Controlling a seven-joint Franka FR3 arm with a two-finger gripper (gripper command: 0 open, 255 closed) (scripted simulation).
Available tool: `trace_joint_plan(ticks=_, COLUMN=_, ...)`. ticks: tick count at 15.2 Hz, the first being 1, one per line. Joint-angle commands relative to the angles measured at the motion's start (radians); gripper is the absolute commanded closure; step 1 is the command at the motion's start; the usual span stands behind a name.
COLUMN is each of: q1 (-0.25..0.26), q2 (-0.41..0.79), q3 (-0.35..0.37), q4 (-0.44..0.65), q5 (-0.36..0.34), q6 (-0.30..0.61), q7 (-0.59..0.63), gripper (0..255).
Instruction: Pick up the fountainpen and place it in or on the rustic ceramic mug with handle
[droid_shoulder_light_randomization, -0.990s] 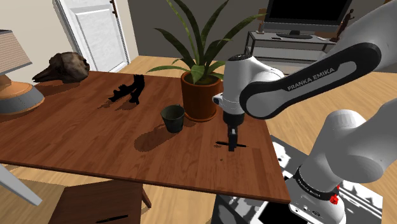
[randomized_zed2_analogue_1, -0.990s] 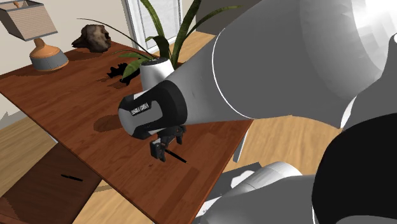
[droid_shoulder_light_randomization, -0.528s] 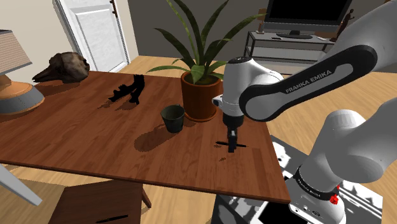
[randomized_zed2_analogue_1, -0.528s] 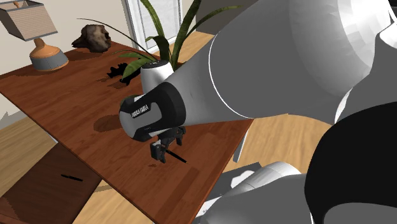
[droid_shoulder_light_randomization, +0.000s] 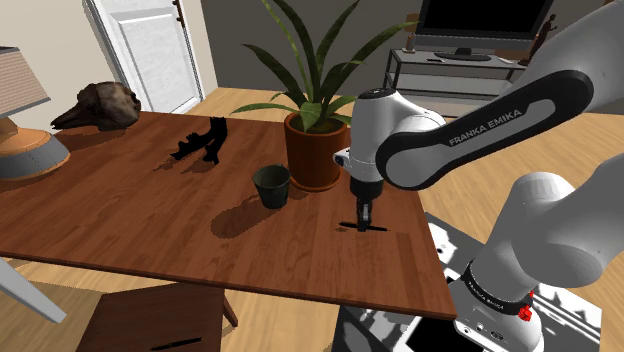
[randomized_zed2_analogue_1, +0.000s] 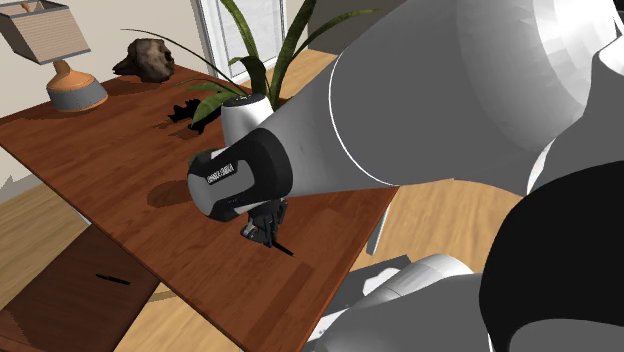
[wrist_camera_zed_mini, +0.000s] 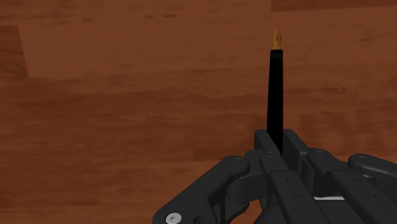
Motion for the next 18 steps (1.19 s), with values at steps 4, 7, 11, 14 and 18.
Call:
trace_joint_plan(ticks=4, q1=0.002, q2=0.001, q3=0.001, q4=-0.003, q5=0.002, q6=0.000, q7=0.001, gripper=255)
trace_joint_plan(ticks=7, q1=0.002, q2=-0.032, q3=-0.002, q4=0.018, q5=-0.001, q6=-0.055, q7=0.002, gripper=255)
trace_joint_plan(ticks=11, q1=0.001, q2=-0.070, q3=-0.006, q4=0.050, q5=-0.004, q6=-0.124, q7=0.003, gripper=255)
trace_joint_plan(ticks=14, q1=0.000, q2=-0.094, q3=-0.010, q4=0.076, q5=-0.007, q6=-0.175, q7=0.005, gripper=255)
trace_joint_plan(ticks=18, q1=-0.001, q2=-0.122, q3=-0.014, q4=0.114, q5=-0.011, q6=-0.240, q7=0.006, gripper=255)
